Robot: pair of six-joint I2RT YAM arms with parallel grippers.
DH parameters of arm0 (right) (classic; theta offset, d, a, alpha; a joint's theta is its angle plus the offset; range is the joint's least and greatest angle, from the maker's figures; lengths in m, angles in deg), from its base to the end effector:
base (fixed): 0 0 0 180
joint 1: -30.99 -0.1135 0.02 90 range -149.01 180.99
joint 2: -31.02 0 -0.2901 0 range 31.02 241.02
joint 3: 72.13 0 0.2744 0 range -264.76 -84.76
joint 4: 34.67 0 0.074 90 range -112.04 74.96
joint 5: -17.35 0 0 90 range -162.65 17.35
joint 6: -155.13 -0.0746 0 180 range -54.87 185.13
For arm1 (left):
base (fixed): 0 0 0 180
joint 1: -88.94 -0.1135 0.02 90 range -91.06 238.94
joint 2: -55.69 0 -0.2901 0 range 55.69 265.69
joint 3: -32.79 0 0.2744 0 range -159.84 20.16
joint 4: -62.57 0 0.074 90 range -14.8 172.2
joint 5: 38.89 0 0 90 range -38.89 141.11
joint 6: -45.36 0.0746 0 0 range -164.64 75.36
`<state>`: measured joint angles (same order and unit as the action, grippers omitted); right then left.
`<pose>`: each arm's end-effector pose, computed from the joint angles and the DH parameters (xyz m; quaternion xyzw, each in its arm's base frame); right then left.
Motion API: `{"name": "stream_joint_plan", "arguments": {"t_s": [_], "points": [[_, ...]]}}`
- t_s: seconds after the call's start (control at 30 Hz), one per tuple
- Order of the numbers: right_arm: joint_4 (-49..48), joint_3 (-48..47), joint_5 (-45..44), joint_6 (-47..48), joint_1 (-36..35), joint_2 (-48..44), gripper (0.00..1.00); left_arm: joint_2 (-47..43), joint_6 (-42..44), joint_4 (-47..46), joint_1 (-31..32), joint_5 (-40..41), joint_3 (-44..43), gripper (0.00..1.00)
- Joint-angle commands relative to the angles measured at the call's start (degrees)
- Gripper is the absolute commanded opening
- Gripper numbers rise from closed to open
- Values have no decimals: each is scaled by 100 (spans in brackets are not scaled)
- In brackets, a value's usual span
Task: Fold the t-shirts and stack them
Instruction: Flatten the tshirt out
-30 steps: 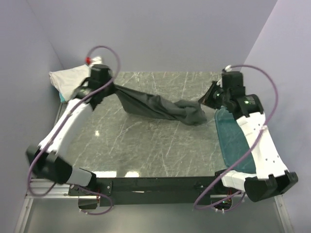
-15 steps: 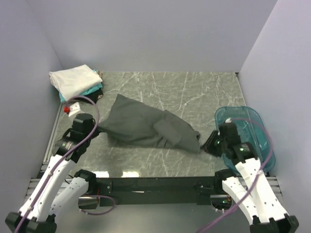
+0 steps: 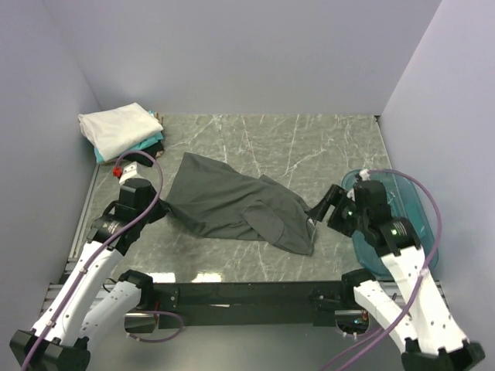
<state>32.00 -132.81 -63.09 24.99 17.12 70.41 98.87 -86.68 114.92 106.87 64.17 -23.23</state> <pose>0.1476 0.0492 0.2922 0.1787 0.9050 0.2405 0.3020 0.1852 -0.0422 0.2797 -0.2351 0.8687 -0.1227 0.4184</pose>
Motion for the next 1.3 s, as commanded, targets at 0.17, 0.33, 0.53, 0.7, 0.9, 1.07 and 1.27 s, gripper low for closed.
{"name": "stream_joint_plan", "arguments": {"t_s": [0.17,0.33,0.53,0.7,0.9,1.07,1.27], "points": [[-1395,-1135,-323,436,-1819,2429,78,41,-155,0,8,47,-90,0],[-1414,-2277,-463,797,-2409,4335,72,-11,-313,88,8,381,-46,0],[-1502,-3130,-429,1253,-2726,5918,63,94,-383,176,8,487,-81,0],[-1440,-3517,-525,1579,-2893,6544,60,50,-436,220,8,557,-81,0],[-1546,-3588,-464,1650,-2999,7002,58,94,-419,202,8,531,-72,1],[-1590,-3728,-438,1676,-3087,7275,57,182,-392,185,8,505,-72,1],[-1449,-3983,-552,1790,-3157,7661,51,147,-384,167,8,513,-55,1]]}}
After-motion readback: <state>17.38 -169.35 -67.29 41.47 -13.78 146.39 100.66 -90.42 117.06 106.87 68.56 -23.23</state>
